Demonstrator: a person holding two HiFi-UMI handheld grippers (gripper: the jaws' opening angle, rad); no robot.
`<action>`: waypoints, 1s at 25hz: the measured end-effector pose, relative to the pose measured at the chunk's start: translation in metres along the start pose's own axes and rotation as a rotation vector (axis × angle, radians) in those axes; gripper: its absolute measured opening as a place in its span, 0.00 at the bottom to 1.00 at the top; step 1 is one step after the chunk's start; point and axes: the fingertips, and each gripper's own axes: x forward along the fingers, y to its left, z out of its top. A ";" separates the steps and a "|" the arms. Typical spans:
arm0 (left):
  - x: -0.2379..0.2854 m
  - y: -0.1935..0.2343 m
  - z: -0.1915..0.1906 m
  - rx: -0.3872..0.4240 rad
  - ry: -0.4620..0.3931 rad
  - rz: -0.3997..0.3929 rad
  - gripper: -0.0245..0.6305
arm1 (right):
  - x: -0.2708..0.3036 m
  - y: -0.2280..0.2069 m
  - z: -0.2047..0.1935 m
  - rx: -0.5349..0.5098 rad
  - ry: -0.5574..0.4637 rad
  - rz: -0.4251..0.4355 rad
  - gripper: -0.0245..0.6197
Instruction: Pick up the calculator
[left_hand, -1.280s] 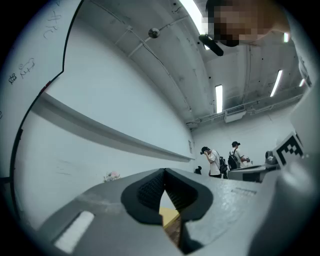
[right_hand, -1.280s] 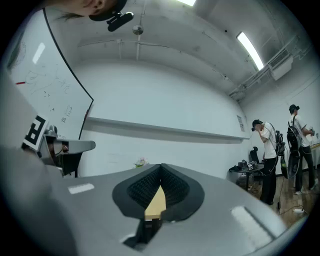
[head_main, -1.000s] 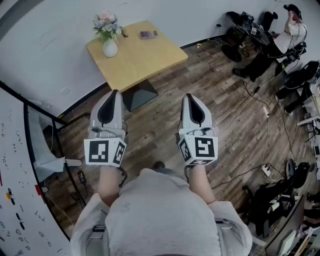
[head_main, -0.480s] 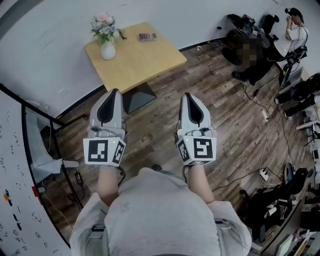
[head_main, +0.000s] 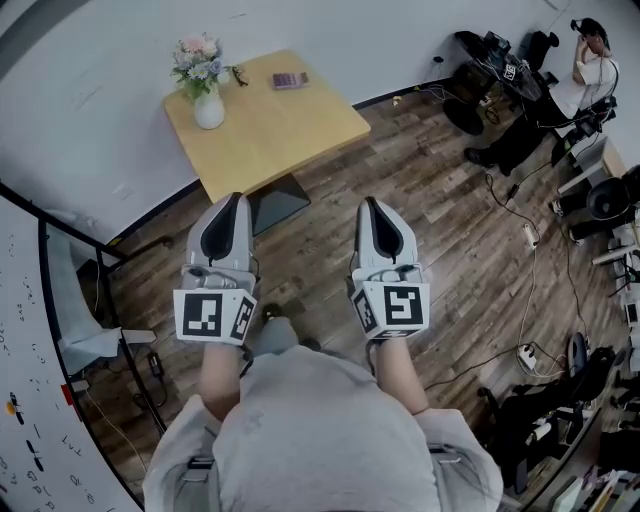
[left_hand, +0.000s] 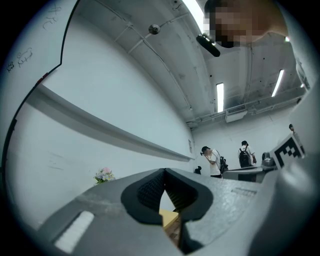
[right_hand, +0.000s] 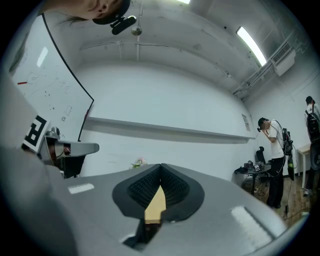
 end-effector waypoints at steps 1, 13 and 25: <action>0.005 0.002 -0.004 -0.005 0.006 0.001 0.05 | 0.005 -0.001 -0.004 0.001 0.007 0.002 0.04; 0.100 0.040 -0.015 -0.021 0.000 -0.026 0.05 | 0.095 -0.038 -0.005 -0.005 -0.001 -0.029 0.04; 0.171 0.084 -0.020 -0.018 -0.002 -0.057 0.05 | 0.179 -0.044 -0.005 0.003 -0.018 -0.036 0.04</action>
